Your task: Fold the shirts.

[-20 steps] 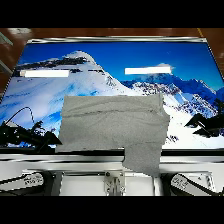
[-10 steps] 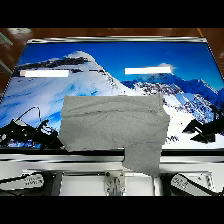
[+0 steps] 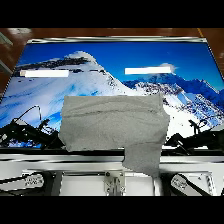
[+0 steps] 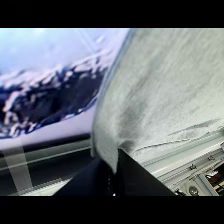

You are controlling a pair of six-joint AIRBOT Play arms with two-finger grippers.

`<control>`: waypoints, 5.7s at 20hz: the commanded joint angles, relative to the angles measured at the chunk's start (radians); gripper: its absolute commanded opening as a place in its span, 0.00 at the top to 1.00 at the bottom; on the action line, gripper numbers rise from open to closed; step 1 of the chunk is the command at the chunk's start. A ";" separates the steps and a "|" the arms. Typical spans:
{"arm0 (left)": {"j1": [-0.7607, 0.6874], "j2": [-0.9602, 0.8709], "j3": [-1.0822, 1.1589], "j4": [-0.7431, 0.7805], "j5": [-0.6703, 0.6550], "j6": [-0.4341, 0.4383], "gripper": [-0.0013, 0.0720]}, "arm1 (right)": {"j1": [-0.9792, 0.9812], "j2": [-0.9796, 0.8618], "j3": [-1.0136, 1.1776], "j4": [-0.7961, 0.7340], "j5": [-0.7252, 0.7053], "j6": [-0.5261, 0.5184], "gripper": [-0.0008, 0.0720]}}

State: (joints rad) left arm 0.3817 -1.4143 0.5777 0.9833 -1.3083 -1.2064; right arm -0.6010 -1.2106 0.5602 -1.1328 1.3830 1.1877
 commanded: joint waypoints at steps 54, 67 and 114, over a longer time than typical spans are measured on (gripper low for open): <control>-0.062 -0.500 1.127 -0.190 -0.167 -0.239 0.34 | 0.250 -0.414 0.749 0.071 -0.319 0.175 0.09; -0.233 -0.374 1.131 -0.200 -0.177 -0.193 0.34 | 0.322 -0.668 0.748 0.280 -0.264 0.140 0.06; -0.561 -0.401 1.371 -0.115 0.169 -0.330 0.94 | 0.703 -0.152 0.750 0.226 -0.364 0.447 0.90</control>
State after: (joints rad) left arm -0.3134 -1.9545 1.9469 0.7368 -1.0664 -1.5253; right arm -0.0200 -1.2720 1.3087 -0.8928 1.1564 1.6176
